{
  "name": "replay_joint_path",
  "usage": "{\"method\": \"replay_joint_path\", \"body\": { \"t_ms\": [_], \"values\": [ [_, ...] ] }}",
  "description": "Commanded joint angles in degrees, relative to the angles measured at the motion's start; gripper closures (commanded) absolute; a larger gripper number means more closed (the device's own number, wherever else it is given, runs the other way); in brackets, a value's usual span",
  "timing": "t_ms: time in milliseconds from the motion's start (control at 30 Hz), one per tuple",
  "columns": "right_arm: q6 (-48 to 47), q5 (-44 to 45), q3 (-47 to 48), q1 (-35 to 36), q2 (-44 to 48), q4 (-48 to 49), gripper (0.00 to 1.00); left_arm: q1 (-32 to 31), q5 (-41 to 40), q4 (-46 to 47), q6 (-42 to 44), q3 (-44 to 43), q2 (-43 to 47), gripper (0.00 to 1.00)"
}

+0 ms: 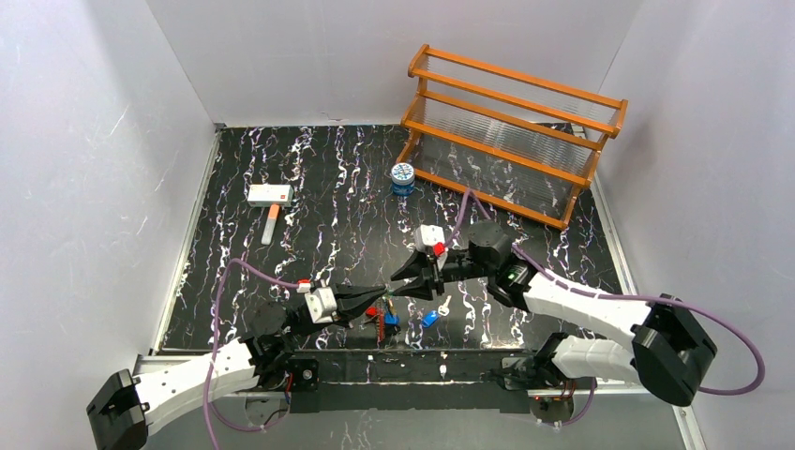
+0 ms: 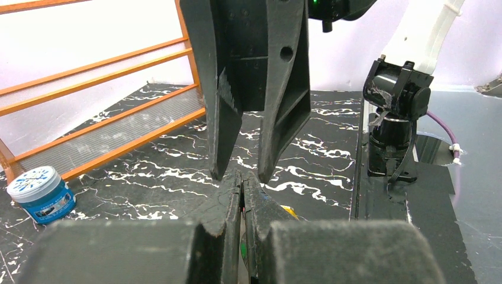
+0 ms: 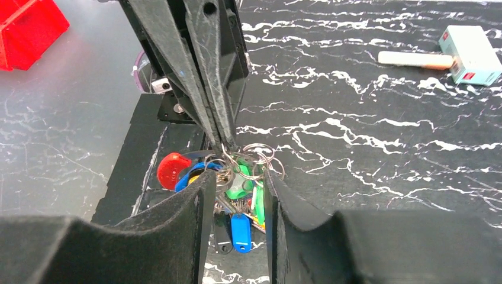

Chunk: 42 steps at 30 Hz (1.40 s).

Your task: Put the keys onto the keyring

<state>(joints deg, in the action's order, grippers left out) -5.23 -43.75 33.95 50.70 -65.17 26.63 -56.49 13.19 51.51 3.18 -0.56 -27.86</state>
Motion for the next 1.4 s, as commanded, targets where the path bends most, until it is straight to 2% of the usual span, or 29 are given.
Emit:
{"method": "replay_joint_path", "body": {
  "t_ms": [0, 200, 400, 533, 600, 667, 767, 800, 900, 1000, 1067, 1167, 1367],
  "values": [
    [3.28, -1.94, 1.47, 0.19, -2.61, 6.32, 0.58, -0.13, 0.51, 4.39, -0.27, 1.92, 0.61, 1.0],
    [6.86, -3.97, 1.3, 0.23, -4.9, 10.63, 0.62, -0.14, 0.65, 4.38, -0.28, 1.75, 0.44, 1.0],
    [10.54, -5.23, 1.15, 0.36, -7.02, 15.19, 0.71, -0.15, 0.53, 4.41, -0.21, 1.73, 0.08, 1.0],
    [9.49, -5.25, 1.94, 0.41, -7.94, 13.11, 0.84, -0.12, 0.37, 4.38, -0.23, 1.72, 0.34, 1.0],
    [8.52, -5.07, 1.99, 0.37, -7.8, 11.79, 0.87, -0.15, 0.27, 4.38, -0.28, 1.79, 0.51, 1.0],
    [7.61, -4.96, 2.01, 0.37, -7.5, 10.78, 0.98, -0.16, -0.04, 4.39, -0.28, 1.84, 0.53, 1.0],
    [5.54, -4.55, 2.49, 0.41, -6.44, 8.34, 0.99, -0.17, -0.14, 4.34, -0.29, 1.66, 0.52, 1.0],
    [4.52, -3.74, 2.82, 0.42, -5.87, 6.49, 0.99, -0.12, -0.34, 4.34, -0.26, 1.57, 0.59, 1.0],
    [-0.99, 0.67, 5.32, 0.38, -4.07, -4.6, 0.99, -0.15, -1.77, 3.32, 0.71, 1.35, 0.95, 0.76],
    [-7.17, 5.22, 9.77, 0.37, -3.85, -18.28, 0.99, -0.13, -3.73, -1.13, 2.53, 0.66, 0.75, 0.61],
    [-11.12, 8.0, 13.08, 0.37, -4.54, -27.08, 0.99, -0.15, -4.46, -6.21, 4.25, -2.23, 0.06, 0.57],
    [-13.94, 11.31, 18.58, 0.44, -6.77, -38.85, 0.99, -0.17, -5.32, -14.92, 7.54, -5.91, -1.79, 0.56],
    [-16.14, 16.51, 26.7, 1.46, -11.67, -54.15, 0.99, -0.2, -5.87, -28.85, 13.28, -12.13, -5.78, 0.58]
  ]
}}
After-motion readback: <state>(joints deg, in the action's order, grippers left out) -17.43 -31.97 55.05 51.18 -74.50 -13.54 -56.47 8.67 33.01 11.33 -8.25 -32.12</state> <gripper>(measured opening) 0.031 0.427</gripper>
